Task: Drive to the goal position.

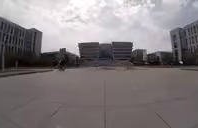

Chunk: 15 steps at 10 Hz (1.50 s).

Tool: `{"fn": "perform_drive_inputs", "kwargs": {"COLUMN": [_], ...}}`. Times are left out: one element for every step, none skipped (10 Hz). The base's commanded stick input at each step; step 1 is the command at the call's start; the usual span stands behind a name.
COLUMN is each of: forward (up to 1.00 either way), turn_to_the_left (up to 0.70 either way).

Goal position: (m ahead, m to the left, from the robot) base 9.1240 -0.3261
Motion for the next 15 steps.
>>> {"fn": "perform_drive_inputs", "kwargs": {"forward": [0.70,0.70,0.70,0.70,0.70,0.70,0.70,0.70,0.70,0.70,0.70,0.70,0.70,0.70,0.70], "turn_to_the_left": [0.00,0.00,0.00,0.00,0.00,0.00,0.00,0.00,0.00,0.00,0.00,0.00,0.00,0.00,0.00]}}
